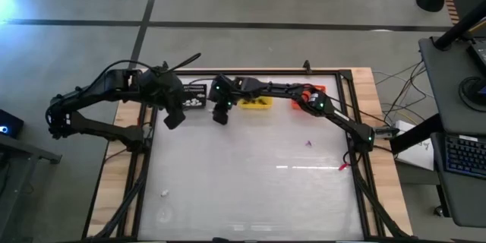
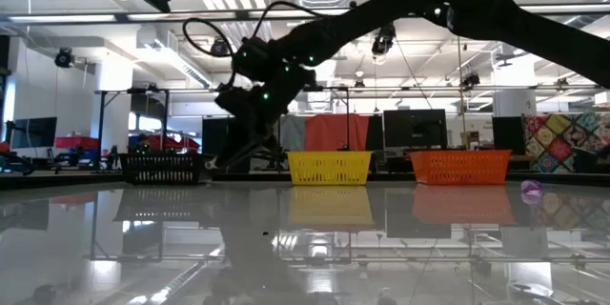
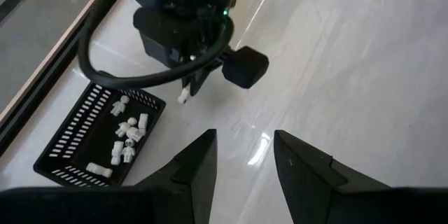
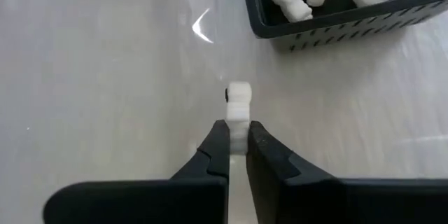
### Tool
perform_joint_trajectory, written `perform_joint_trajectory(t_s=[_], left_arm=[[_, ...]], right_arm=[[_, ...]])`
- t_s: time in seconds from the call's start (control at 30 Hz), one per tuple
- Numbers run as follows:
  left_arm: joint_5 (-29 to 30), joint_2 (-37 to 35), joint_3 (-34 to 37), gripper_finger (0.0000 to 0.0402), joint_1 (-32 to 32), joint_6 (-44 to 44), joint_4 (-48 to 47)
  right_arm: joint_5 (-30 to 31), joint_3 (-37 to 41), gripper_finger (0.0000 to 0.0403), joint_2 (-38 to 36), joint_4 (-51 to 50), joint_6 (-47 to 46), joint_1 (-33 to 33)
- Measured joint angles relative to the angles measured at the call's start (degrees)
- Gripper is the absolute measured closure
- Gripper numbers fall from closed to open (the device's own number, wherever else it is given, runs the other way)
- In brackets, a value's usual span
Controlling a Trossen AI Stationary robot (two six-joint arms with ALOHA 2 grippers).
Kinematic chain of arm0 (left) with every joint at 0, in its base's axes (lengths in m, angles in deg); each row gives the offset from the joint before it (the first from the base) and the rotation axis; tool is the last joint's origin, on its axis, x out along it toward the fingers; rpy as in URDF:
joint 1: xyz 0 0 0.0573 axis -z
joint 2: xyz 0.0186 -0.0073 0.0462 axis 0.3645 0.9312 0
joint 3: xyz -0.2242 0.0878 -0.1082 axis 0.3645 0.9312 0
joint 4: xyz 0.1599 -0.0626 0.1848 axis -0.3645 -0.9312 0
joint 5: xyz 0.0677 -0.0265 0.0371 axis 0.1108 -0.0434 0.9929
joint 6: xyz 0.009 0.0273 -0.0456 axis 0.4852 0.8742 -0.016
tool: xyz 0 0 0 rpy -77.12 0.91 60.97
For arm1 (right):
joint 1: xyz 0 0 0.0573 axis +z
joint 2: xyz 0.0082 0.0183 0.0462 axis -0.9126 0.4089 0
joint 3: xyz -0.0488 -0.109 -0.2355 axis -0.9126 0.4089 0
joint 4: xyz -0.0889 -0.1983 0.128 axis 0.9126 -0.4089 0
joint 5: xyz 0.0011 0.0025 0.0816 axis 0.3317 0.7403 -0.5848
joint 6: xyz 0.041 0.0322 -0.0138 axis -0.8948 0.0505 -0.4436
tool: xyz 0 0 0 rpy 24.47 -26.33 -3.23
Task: Sort Halloween decoration
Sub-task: Put the white skeleton toy into the black basket
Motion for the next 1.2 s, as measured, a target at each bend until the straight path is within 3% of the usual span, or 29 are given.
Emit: perform_joint_trajectory(t_s=[0.2,0.5,0.63,1.1,1.2], left_arm=[[0.03,-0.36,0.0,0.0277,0.0,0.0,-0.2],[0.08,-0.37,0.0,0.0277,-0.02,0.0,-0.17],[0.1,-0.37,0.0,0.0277,0.0,0.0,-0.12],[0.12,0.25,0.0,0.0277,-0.02,0.0,0.07],[0.12,0.25,0.0,0.0277,0.0,0.0,0.05]], right_arm=[[0.06,-6.39,0.0389,0.0,-5.48,0.1,-0.01],[0.99,-7.27,0.039,0.02,7.87,-6.63,-1.95],[1.13,-7.04,0.039,0.24,8.37,-12.54,-3.05],[0.93,-6.82,0.0389,0.28,14.21,-15.4,-2.39],[0.21,-6.82,0.0371,0.28,14.82,-15.39,-2.33]])
